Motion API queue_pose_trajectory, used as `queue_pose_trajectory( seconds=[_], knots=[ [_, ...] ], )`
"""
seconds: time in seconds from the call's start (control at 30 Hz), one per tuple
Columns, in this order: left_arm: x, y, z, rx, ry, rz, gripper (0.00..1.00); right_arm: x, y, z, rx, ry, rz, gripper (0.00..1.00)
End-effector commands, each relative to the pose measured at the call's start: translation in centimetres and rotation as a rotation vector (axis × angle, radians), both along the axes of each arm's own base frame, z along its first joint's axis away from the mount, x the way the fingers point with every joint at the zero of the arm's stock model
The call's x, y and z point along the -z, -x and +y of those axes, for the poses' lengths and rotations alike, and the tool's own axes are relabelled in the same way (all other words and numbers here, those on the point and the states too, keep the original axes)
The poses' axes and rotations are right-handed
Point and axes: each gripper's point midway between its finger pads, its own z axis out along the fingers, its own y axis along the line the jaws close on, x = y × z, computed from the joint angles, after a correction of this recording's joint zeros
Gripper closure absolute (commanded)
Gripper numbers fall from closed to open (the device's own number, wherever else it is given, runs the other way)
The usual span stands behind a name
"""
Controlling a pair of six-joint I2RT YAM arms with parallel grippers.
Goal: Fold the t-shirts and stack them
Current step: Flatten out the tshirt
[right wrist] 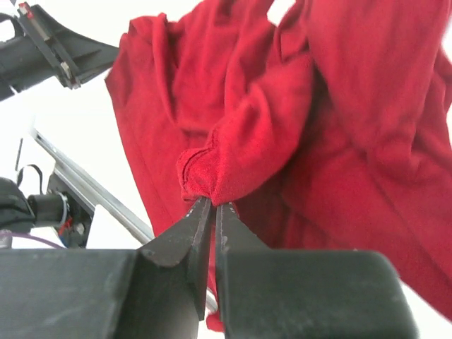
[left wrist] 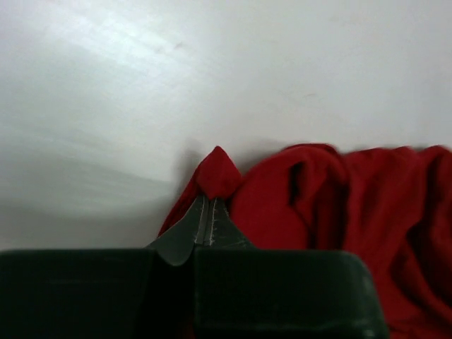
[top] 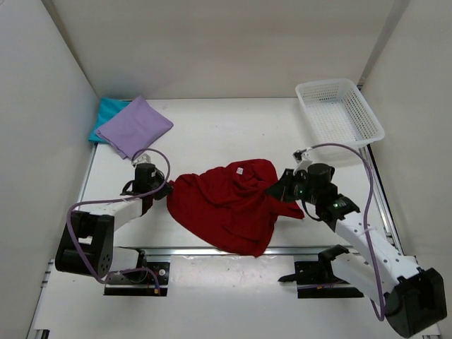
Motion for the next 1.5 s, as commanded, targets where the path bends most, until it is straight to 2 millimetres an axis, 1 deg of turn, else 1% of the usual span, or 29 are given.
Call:
queue_pose_trajectory(
  seconds=[0.0,0.07,0.17,0.2,0.23,0.27,0.3,0.33,0.37,0.4,0.43,0.47,0.53,0.57,0.6,0.63,0.7,0.73,0.77,0.8,0.83,0.87,0.93,1.03,1.1,1.13,1.27,1.4,1.47],
  knots=[
    [-5.8,-3.9,-2.1,0.006,0.055,-0.158,1.00,-5.4,-4.2,0.8,-0.006,-0.070,-0.163,1.00],
    [-10.9,-7.4,-3.1,0.012,0.079,-0.253,1.00,-7.2,-7.7,0.1,0.024,-0.092,-0.173,1.00],
    [-18.1,-11.8,-3.7,0.027,0.149,-0.360,1.00,-16.6,-13.5,-0.5,0.016,-0.119,-0.324,1.00],
    [-19.6,-12.4,-3.7,0.030,0.159,-0.381,1.00,-18.6,-15.0,-1.3,0.030,-0.107,-0.360,1.00],
    [-23.5,-13.9,-3.4,0.026,0.175,-0.452,1.00,-22.4,-16.6,-1.2,0.013,-0.115,-0.404,1.00],
    [-26.8,-15.0,-2.8,0.019,0.181,-0.509,1.00,-22.7,-17.8,-1.6,0.008,-0.106,-0.372,1.00],
    [-30.2,-15.7,-2.2,0.015,0.203,-0.574,1.00,-26.5,-19.0,-2.0,0.004,-0.107,-0.425,1.00],
    [-31.1,-15.6,-2.1,0.019,0.230,-0.571,1.00,-32.3,-18.7,-2.8,0.015,-0.117,-0.542,1.00],
    [-34.2,-15.7,-1.1,0.013,0.240,-0.637,1.00,-35.8,-18.6,-3.1,0.014,-0.125,-0.592,1.00],
    [-36.5,-15.4,-0.2,-0.001,0.257,-0.686,1.00,-36.7,-19.1,-3.5,0.014,-0.126,-0.598,1.00],
    [-37.9,-15.1,0.3,-0.006,0.273,-0.727,1.00,-39.7,-17.7,-3.7,-0.001,-0.130,-0.653,1.00],
    [-39.1,-14.3,1.0,-0.012,0.283,-0.757,1.00,-40.7,-17.1,-3.7,-0.020,-0.134,-0.665,1.00],
    [-39.3,-12.5,4.2,-0.076,0.270,-0.796,0.97,-41.9,-14.1,-3.5,-0.047,-0.137,-0.698,1.00],
    [-38.9,-11.9,4.6,-0.082,0.273,-0.799,0.95,-39.0,-14.9,-3.6,-0.043,-0.137,-0.631,1.00],
    [-37.3,-11.0,5.2,-0.108,0.271,-0.791,0.94,-40.4,-12.4,-3.6,-0.060,-0.150,-0.709,1.00],
    [-37.4,-9.7,5.4,-0.120,0.264,-0.808,0.93,-36.1,-12.9,-3.9,-0.043,-0.174,-0.602,1.00],
    [-31.8,-8.7,5.9,-0.168,0.244,-0.724,0.84,-30.6,-10.2,-4.0,-0.046,-0.206,-0.535,1.00],
    [-28.7,-7.8,6.6,-0.202,0.244,-0.685,0.79,-30.3,-8.1,-3.9,-0.045,-0.215,-0.554,1.00],
    [-27.9,-7.4,6.5,-0.202,0.254,-0.681,0.79,-24.8,-8.2,-3.6,-0.033,-0.218,-0.431,1.00],
    [-24.9,-6.4,7.4,-0.240,0.253,-0.633,0.77,-20.6,-6.9,-3.6,0.001,-0.232,-0.360,1.00],
    [-22.8,-5.5,8.0,-0.265,0.241,-0.611,0.67,-19.3,-5.4,-2.9,-0.009,-0.243,-0.370,1.00],
    [-21.2,-4.9,8.0,-0.273,0.218,-0.573,0.61,-13.3,-4.6,-2.3,0.008,-0.249,-0.225,1.00],
    [-17.4,-3.5,8.2,-0.280,0.175,-0.504,0.40,-4.6,-2.3,-2.6,0.066,-0.243,-0.059,1.00],
    [-13.6,-2.0,9.0,-0.298,0.179,-0.424,0.26,0.9,-1.7,-4.0,0.143,-0.238,0.048,1.00],
    [-11.9,-1.2,9.4,-0.304,0.179,-0.385,0.32,2.4,-2.0,-4.8,0.178,-0.218,0.076,1.00],
    [-11.4,-0.9,9.7,-0.309,0.169,-0.371,0.45,2.7,-2.5,-5.2,0.204,-0.205,0.085,1.00],
    [-8.4,0.3,9.1,-0.284,0.084,-0.287,0.62,4.1,-2.8,-5.7,0.254,-0.145,0.090,1.00],
    [-6.7,-0.2,8.8,-0.271,0.093,-0.223,0.69,5.8,-2.2,-5.7,0.258,-0.126,0.125,1.00],
    [-5.4,-0.5,7.9,-0.241,0.093,-0.162,0.89,6.6,-2.2,-5.7,0.255,-0.123,0.146,1.00]
  ],
)
